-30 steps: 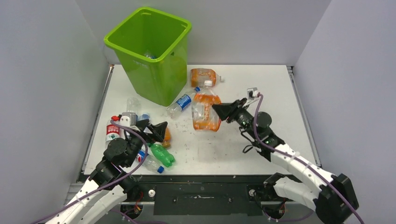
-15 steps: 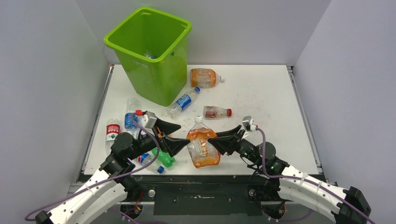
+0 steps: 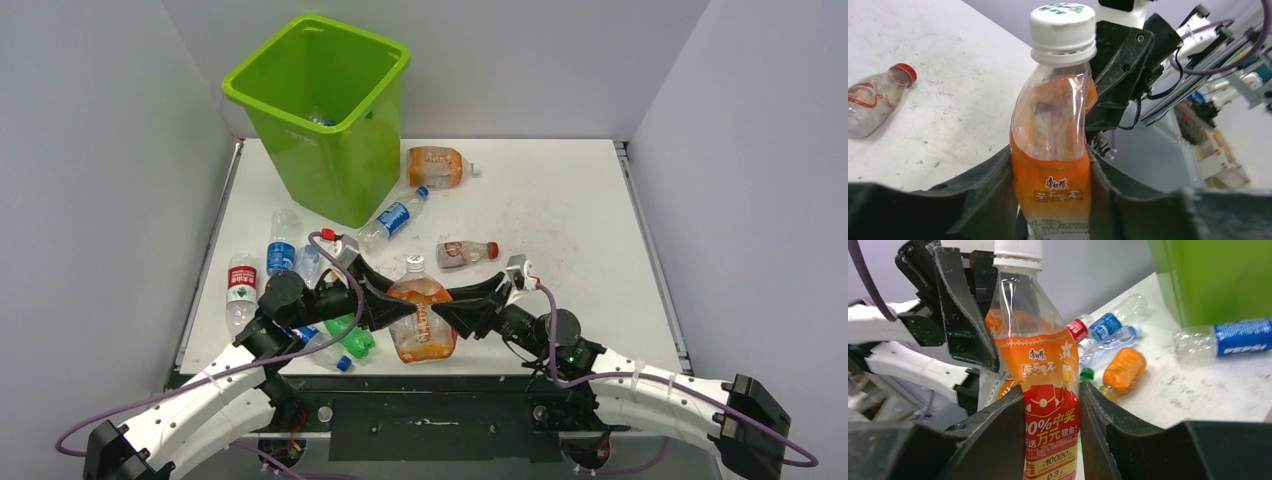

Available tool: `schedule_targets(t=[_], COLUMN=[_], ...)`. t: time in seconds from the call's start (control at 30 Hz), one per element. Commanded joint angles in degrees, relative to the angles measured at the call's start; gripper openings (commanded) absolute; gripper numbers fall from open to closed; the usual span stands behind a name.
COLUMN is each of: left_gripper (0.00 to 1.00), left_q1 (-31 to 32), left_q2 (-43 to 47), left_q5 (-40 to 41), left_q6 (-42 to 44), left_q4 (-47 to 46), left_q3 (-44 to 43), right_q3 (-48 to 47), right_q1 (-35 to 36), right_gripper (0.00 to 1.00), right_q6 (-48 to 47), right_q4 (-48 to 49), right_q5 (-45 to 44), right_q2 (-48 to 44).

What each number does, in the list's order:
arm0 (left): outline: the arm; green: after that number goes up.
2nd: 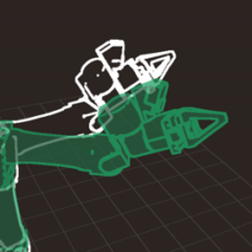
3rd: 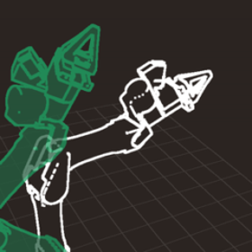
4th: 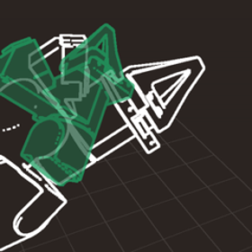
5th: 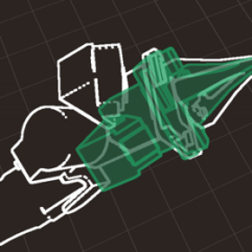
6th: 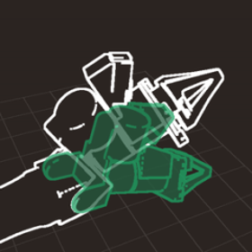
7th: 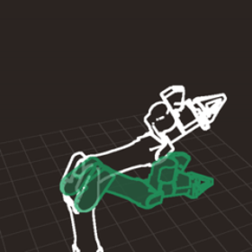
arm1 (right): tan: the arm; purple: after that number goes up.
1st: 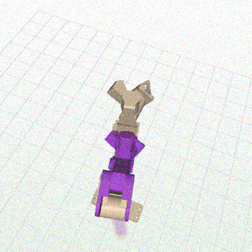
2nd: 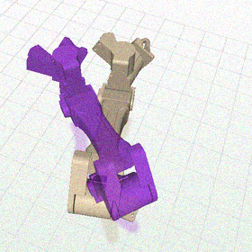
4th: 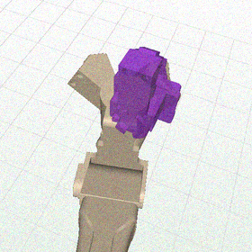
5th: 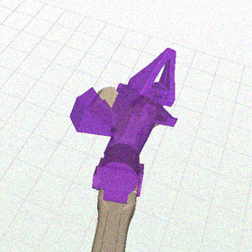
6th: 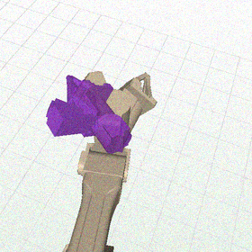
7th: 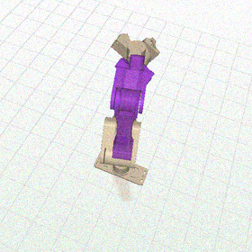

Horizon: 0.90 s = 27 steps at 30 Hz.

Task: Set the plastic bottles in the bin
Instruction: Place the plastic bottle in the trash bin.

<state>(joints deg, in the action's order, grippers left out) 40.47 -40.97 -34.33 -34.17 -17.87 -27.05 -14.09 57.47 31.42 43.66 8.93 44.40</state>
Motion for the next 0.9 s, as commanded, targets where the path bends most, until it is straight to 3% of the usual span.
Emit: schedule_targets(t=[0.0, 0.07, 0.17, 0.27, 0.37, 0.6, 0.73, 0.8, 0.87], left_gripper=[0.32, 0.25, 0.14, 0.08, 0.01, 0.0, 0.02, 0.18, 0.38], left_q1=[0.2, 0.17, 0.21, 0.14, 0.14, 0.22, 0.31, 0.31, 0.3], left_q2=[1.19, 2.17, 3.72, 4.67, 5.32, 2.64, 1.65, 2.01, 2.76], left_q5=[-1.97, -1.45, -0.6, 0.01, 0.42, -0.44, -1.25, -0.49, 0.54], left_q6=[-1.62, -1.31, -0.61, -0.23, -0.15, -3.88, -5.89, -6.31, -6.21], left_q4=[-9.06, -9.64, -9.81, -10.31, -10.65, -16.01, -16.85, -16.14, -14.84], left_q3=[1.38, 1.94, 2.52, 2.79, 2.63, 1.6, 0.2, -0.14, -0.57], right_q3=[-5.17, -7.23, -9.86, -11.4, -11.52, -10.75, -10.62, -10.72, -10.61], right_q1=[1.13, 1.13, 1.13, 1.14, 1.05, 1.09, 1.12, 1.09, 1.08], right_gripper=[0.29, 0.57, 0.81, 0.93, 0.96, 0.95, 0.72, 0.57, 0.48], right_q6=[-3.34, -3.82, -4.0, -4.56, -4.68, -1.54, -1.44, -1.74, -1.93], right_q4=[-1.75, -7.8, -15.38, -22.35, -26.1, -21.15, -18.16, -17.24, -16.53], right_q5=[-1.35, -0.33, 0.47, 2.1, 5.69, 13.2, 13.27, 13.63, 13.74], right_q2=[0.1, -0.41, -2.53, -4.27, -5.16, -1.01, 0.71, 1.16, 1.14])
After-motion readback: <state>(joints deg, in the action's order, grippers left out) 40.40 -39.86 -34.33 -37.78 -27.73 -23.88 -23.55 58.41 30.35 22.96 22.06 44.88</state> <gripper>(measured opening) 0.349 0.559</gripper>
